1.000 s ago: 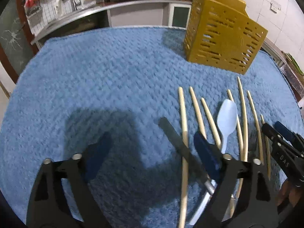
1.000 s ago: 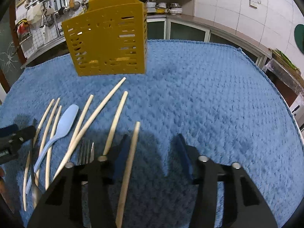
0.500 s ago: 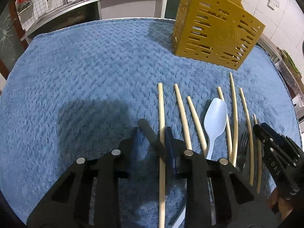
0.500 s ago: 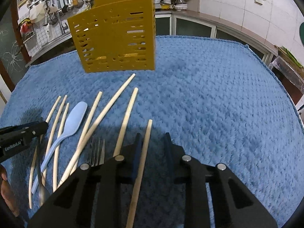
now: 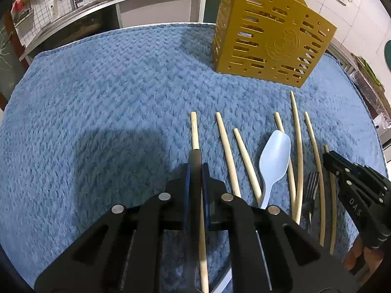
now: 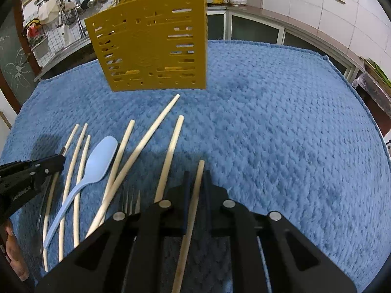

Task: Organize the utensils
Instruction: 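Lift the metal spoon with the left tool while the right tool lifts the chopstick toward the holder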

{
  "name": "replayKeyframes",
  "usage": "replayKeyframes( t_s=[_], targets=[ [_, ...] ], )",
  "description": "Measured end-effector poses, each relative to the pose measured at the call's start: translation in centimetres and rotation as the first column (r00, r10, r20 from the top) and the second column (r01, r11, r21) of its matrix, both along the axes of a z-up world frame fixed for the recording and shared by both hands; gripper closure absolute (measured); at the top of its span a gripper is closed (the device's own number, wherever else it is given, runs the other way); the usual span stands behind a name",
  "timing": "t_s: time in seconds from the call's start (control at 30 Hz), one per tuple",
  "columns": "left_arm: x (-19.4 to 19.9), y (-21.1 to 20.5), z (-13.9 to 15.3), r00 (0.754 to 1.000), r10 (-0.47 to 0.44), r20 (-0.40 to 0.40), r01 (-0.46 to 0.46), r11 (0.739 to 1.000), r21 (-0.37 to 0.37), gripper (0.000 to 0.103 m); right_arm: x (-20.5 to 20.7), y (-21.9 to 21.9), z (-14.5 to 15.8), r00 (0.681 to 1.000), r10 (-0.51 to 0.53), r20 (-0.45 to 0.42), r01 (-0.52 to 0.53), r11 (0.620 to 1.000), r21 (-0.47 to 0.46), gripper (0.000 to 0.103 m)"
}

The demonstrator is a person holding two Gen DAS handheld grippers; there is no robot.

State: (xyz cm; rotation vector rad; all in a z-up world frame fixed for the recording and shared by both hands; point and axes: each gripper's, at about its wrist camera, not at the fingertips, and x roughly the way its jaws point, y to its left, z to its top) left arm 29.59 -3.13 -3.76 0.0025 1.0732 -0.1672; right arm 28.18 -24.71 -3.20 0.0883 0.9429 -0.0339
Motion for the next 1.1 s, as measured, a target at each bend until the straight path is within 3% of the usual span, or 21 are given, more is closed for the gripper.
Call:
replayKeyframes(
  t_s=[0.33, 0.7, 1.1],
  targets=[
    [0.5, 1.3, -0.2, 0.999, -0.019, -0.043, 0.015, 0.996, -0.092, 0.095, 0.7, -0.4, 0.1, 0.999, 0.018, -0.041, -0.017, 0.999, 0.029, 0.095],
    [1.3, 1.2, 0.1, 0.998, -0.039, -0.055, 0.034, 0.994, -0.1, 0.095, 1.4, -0.4, 0.2, 0.998, 0.022, -0.055, -0.021, 0.999, 0.031, 0.096],
    [-1.0, 2.0, 5.1, 0.993, -0.05, 0.11, 0.066, 0.986, -0.151, 0.096, -0.6, -1.6, 3.6, 0.99, 0.017, 0.138, -0.034, 0.992, 0.122, 0.098]
  ],
)
